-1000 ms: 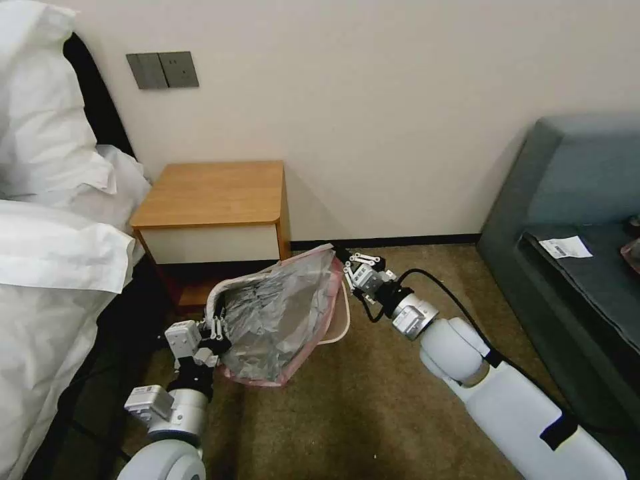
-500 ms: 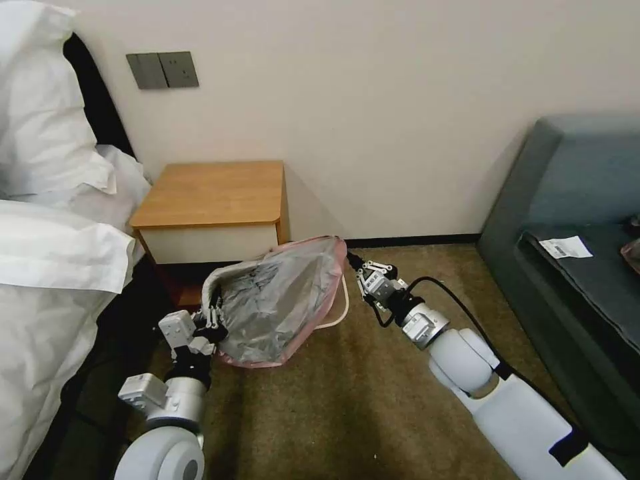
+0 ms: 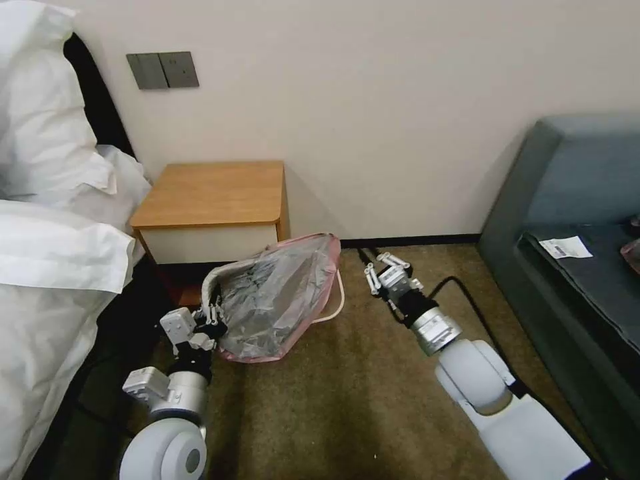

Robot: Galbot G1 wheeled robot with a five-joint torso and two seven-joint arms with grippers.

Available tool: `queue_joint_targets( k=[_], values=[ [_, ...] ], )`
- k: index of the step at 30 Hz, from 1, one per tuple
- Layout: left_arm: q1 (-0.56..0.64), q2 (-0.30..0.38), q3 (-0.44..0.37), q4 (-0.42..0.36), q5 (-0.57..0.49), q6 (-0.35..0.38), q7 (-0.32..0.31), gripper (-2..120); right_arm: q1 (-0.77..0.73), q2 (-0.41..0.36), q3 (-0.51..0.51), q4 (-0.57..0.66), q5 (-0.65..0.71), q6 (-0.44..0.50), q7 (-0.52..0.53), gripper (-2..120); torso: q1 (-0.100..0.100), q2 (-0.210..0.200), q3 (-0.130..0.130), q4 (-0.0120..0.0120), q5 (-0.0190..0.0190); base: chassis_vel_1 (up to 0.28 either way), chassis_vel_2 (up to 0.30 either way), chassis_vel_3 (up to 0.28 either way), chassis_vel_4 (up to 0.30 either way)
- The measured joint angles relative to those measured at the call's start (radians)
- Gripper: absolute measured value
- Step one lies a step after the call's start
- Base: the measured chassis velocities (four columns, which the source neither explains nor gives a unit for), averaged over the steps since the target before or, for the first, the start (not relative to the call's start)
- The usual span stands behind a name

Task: Pick up the garbage bag from the table and place it over the trash can.

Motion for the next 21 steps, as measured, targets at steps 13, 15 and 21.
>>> queue_joint_targets(
  k=[13,15,21],
  values=[
    [-0.062,-0.021,-0.001,0.020,0.003,-0.005,-0.003,9,-0.040,0.023,-0.164,0.258,0.688,-0.356,0.234,78,0.000,0.000,0.000,0.0000,0.0000,0.000,0.000,0.000,0.000],
    [-0.065,-0.021,-0.001,0.020,0.003,-0.005,-0.003,9,-0.037,0.027,-0.172,0.277,0.717,-0.384,0.264,82,0.000,0.000,0.000,0.0000,0.0001,0.000,0.000,0.000,0.000],
    [-0.072,-0.021,-0.001,0.021,0.008,-0.005,-0.003,9,-0.044,0.033,-0.176,0.333,0.773,-0.463,0.365,93,0.000,0.000,0.000,0.0000,0.0000,0.000,0.000,0.000,0.000]
  ],
)
